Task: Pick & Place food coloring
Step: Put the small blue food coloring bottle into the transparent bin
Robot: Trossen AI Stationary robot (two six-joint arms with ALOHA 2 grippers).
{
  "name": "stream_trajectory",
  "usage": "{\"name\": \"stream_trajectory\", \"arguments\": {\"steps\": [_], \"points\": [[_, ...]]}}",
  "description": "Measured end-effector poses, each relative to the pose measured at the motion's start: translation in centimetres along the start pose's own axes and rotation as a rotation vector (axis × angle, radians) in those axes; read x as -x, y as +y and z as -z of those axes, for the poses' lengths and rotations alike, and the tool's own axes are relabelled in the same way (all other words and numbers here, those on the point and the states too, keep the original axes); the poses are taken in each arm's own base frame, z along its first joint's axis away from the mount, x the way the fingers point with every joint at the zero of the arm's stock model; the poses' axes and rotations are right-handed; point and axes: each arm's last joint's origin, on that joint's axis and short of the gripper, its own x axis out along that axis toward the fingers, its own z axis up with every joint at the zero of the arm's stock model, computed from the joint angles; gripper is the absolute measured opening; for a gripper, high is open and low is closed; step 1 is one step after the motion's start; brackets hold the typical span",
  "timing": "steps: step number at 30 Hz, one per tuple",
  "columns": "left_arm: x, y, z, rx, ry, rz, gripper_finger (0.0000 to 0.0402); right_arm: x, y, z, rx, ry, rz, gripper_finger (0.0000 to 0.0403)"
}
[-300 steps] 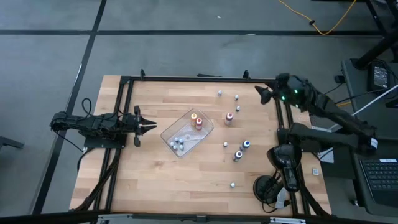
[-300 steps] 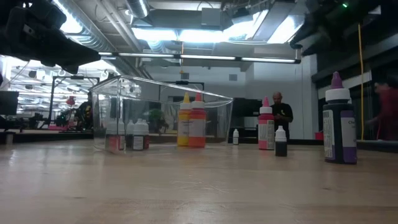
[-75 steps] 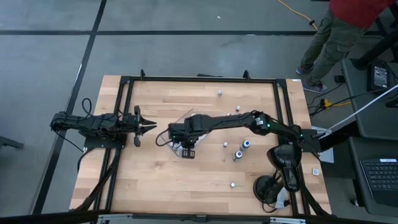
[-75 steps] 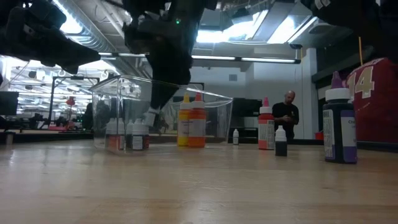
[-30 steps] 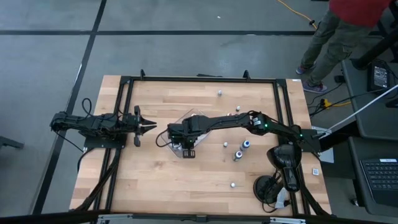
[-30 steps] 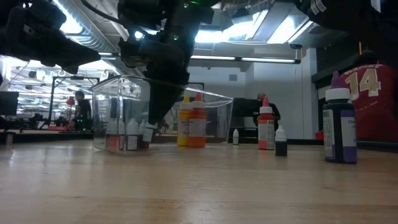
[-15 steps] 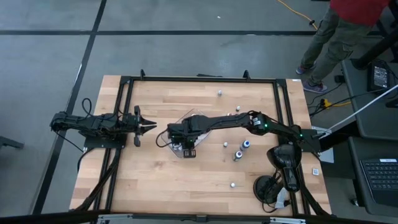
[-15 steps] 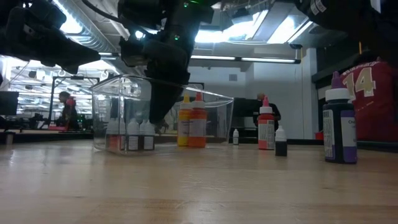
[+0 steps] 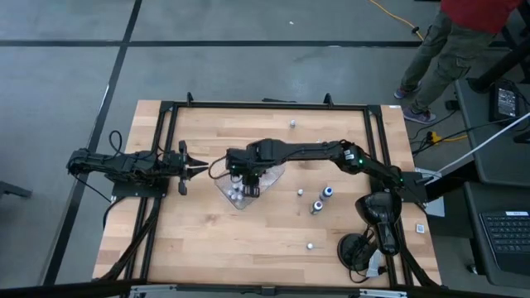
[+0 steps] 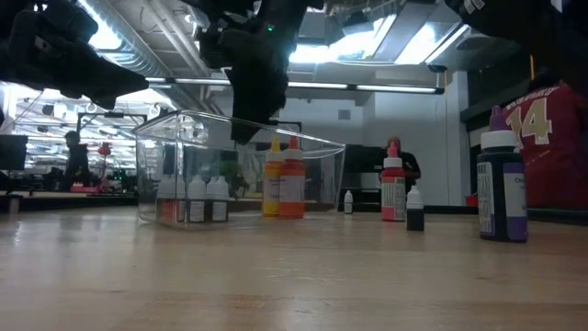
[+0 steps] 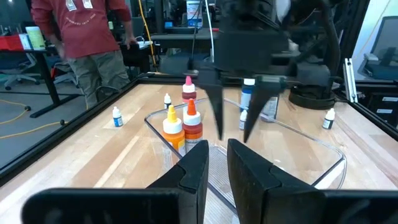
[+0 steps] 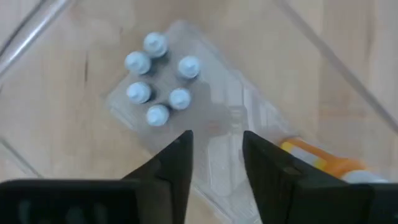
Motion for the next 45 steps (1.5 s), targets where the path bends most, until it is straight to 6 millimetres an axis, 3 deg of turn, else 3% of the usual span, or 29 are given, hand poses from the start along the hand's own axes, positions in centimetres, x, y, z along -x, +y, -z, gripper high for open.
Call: {"name": "stream_trajectory", "arguments": {"steps": [5,11,16,23,31,37,45], "points": [[0.0,0.0,0.0,0.0,0.0,0.0,0.0052,1.9,-2.2,-0.2,-0.07,-0.041,0.037,0.0206],[0.0,0.0,0.0,0.0,0.0,0.0,0.0058,4.2,-6.7,0.0,-0.239,-0.09,0.138,0.0254],[0.0,0.0,0.0,0.0,0.0,0.0,0.0057,5.3,-11.0,0.9,-0.416,-0.079,0.237,0.0255],[0.0,0.0,0.0,0.0,0.0,0.0,0.0052,5.6,-17.9,3.8,-0.654,0.034,0.328,0.0247],[0.0,0.0,0.0,0.0,-0.001,0.0,0.0059,6.5,-23.8,6.5,-0.763,0.072,0.496,0.0245],[0.0,0.0,0.0,0.0,0.0,0.0,0.0055,6.7,-26.2,7.5,-0.85,0.049,0.513,0.0245],[0.0,0.0,0.0,0.0,0.0,0.0,0.0054,3.2,-26.2,8.6,-0.807,0.123,0.444,0.0245]]}}
